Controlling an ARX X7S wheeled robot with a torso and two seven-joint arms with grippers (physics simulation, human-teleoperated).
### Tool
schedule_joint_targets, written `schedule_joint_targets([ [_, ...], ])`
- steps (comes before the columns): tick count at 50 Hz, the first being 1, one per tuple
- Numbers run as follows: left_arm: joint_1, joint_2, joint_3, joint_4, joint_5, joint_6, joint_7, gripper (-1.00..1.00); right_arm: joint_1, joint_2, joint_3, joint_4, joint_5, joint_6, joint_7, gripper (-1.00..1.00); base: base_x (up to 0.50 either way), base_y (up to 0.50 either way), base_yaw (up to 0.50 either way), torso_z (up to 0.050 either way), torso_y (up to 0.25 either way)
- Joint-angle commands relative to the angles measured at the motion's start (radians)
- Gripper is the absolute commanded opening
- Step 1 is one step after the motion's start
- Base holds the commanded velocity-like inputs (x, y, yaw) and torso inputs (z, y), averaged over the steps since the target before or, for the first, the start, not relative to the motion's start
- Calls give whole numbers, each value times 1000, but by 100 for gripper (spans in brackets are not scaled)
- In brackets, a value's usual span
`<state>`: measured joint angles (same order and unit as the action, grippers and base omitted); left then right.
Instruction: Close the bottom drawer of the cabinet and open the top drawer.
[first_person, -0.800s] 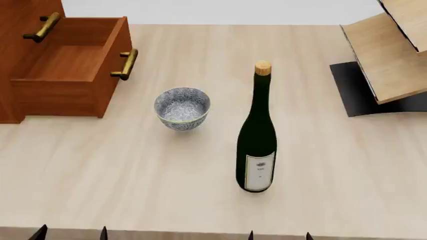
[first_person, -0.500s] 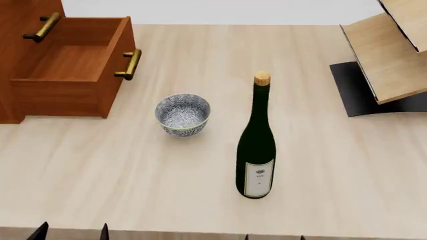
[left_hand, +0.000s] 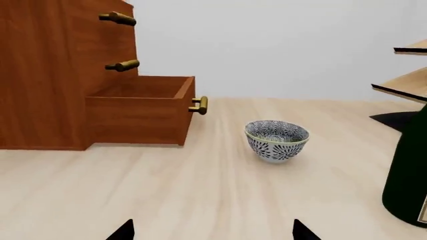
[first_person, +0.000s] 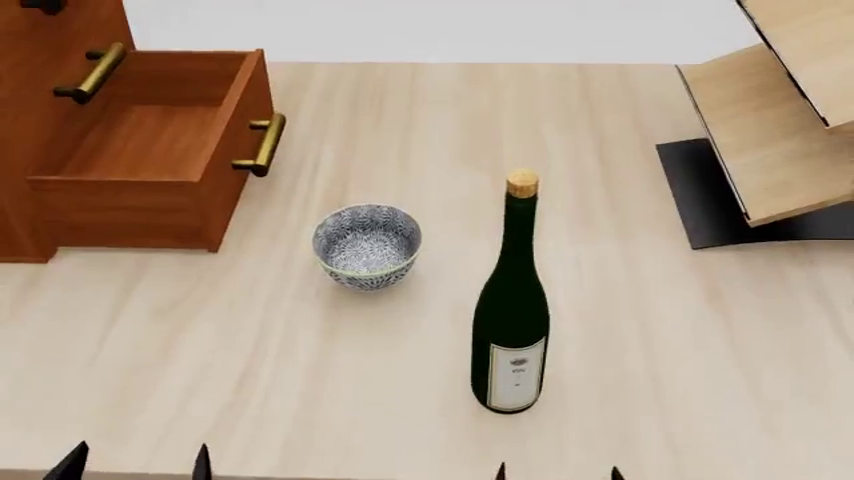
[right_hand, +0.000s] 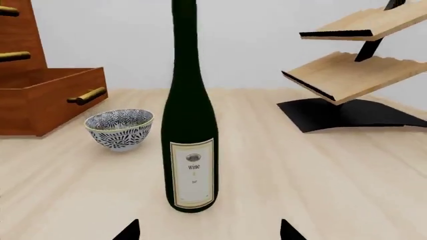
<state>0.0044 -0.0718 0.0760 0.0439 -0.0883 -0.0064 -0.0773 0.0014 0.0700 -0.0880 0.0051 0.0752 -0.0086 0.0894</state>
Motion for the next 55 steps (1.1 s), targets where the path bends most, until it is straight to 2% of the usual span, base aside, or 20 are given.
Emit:
schedule_joint_targets([
  [1, 0, -16, 13, 6, -17, 4, -16, 100, -1, 15, -12, -12, 17, -3, 20, 100, 0, 0, 0, 50, 0],
  [34, -16, -61, 38, 112, -62, 3, -49, 100, 6, 51, -46, -78, 40, 46, 77, 100, 0, 0, 0, 50, 0],
  [37, -43, -76, 37, 175, -65, -68, -60, 100, 6, 53, -44, -89, 43, 56, 86, 100, 0, 0, 0, 48, 0],
  [47, -95, -123, 24, 346, -100, -136, -53, 100, 7, 63, -43, -150, 57, 99, 110, 100, 0, 0, 0, 0, 0],
  [55, -179, -158, 7, 497, -121, -273, -84, 100, -2, 78, -37, -260, 73, 174, 133, 100, 0, 0, 0, 0, 0],
])
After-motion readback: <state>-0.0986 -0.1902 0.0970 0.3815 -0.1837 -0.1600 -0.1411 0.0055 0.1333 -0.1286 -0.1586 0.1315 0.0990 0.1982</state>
